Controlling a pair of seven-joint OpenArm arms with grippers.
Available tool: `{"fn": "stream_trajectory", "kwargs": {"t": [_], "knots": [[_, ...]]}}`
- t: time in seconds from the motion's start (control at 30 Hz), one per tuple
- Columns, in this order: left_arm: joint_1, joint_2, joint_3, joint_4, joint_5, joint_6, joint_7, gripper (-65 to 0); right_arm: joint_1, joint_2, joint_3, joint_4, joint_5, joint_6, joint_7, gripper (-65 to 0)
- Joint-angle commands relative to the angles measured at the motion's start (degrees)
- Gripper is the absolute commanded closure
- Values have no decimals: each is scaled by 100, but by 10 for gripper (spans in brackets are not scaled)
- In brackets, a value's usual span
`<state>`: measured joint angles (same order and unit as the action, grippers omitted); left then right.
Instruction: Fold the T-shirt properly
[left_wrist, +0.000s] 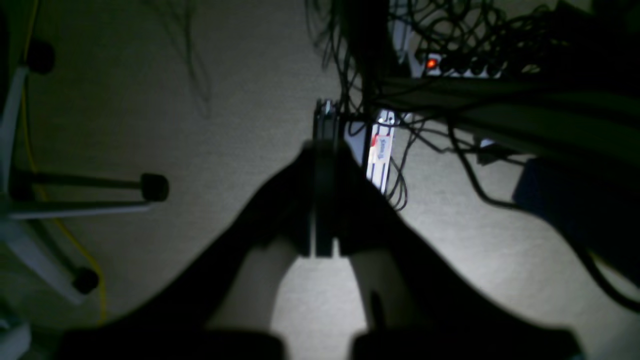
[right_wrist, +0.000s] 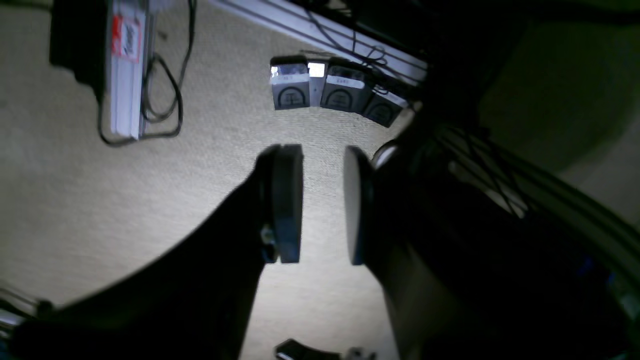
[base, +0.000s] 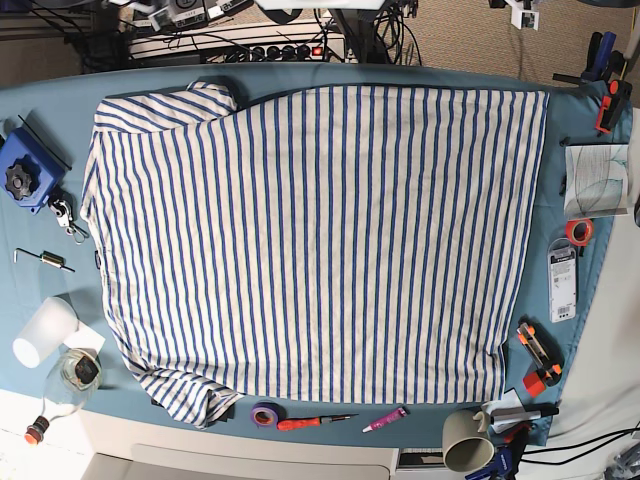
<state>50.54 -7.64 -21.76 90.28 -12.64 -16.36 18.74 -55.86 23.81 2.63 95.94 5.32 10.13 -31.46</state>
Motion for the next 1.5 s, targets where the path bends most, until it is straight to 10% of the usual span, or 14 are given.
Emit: {"fn": "stream_trajectory", "kwargs": {"t": [0.0, 0.33, 0.97, 1.27, 1.47], "knots": [[109, -33, -17, 160, -26, -22, 31, 0, -179, 61, 120, 280, 136, -7, -87, -150], [107, -33, -17, 476, -26, -20, 280, 0, -748, 46, 535, 2465, 1029, 345, -748, -150], [107, -33, -17, 1679, -2, -22, 787, 0, -647, -232, 535, 3906, 361, 321, -1010, -150], [105, -48, -17, 2621, -2, -22, 1106, 0, -348, -525, 531, 3906, 984, 129, -1213, -150], [105, -177, -17, 2706, -4, -22, 1102, 0, -76, -997, 531, 3906, 807, -643, -1202, -150]]}}
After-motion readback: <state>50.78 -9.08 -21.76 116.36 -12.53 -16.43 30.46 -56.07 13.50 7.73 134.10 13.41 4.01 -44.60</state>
